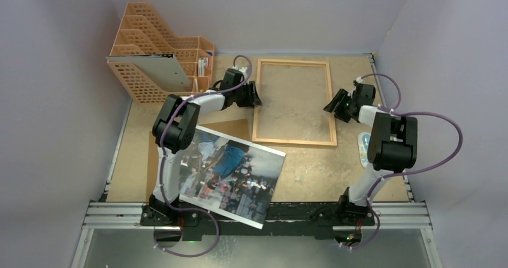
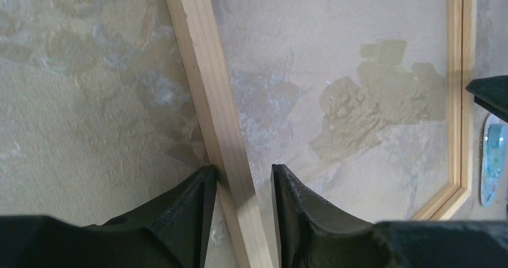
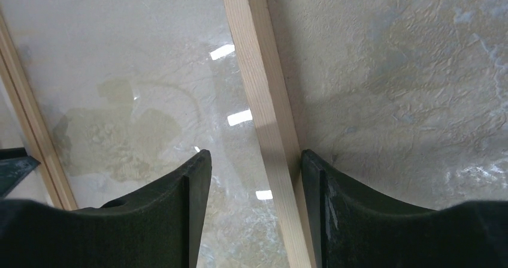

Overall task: Put the photo into the frame
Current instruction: Pick up the photo at the center of the board.

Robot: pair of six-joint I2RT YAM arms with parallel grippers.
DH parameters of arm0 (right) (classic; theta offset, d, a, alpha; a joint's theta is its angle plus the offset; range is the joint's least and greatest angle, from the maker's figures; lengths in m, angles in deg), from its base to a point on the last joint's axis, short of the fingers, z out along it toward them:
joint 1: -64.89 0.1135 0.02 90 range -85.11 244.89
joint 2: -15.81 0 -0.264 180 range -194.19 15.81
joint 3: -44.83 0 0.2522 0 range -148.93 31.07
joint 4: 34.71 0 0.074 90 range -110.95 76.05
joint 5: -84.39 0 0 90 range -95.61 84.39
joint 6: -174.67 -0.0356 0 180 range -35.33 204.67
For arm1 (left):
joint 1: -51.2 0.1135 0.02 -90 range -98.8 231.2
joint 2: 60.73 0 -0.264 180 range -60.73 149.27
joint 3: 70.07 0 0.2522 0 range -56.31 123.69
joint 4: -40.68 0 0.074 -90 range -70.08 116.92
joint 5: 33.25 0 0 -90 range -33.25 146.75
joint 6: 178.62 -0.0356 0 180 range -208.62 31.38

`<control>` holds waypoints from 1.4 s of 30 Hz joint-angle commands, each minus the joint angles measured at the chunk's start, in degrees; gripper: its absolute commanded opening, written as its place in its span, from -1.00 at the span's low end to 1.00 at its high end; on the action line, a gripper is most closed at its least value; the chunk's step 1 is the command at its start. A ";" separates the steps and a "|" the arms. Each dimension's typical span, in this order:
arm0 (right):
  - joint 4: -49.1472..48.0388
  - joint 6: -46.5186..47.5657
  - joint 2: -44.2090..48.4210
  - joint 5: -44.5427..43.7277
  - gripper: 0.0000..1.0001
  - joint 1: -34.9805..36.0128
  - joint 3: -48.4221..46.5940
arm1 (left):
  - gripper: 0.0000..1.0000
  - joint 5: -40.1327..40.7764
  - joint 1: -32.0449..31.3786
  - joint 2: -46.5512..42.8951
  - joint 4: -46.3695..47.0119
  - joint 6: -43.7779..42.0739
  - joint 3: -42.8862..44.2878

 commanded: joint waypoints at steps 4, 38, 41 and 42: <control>-2.49 -3.45 3.47 2.39 0.17 0.20 3.24 | -0.17 -4.81 -0.54 -5.25 2.21 3.88 -7.41; -2.01 -12.27 45.74 8.07 0.49 18.00 31.33 | 0.32 16.83 -0.59 -44.74 -9.08 -0.62 -25.56; -4.42 -13.79 44.65 9.87 0.48 21.06 34.06 | 0.32 17.59 -0.59 -46.95 -9.29 -1.03 -27.47; -5.41 -14.86 43.93 9.71 0.48 22.59 35.06 | 0.32 17.60 -0.59 -47.43 -9.36 -1.13 -27.96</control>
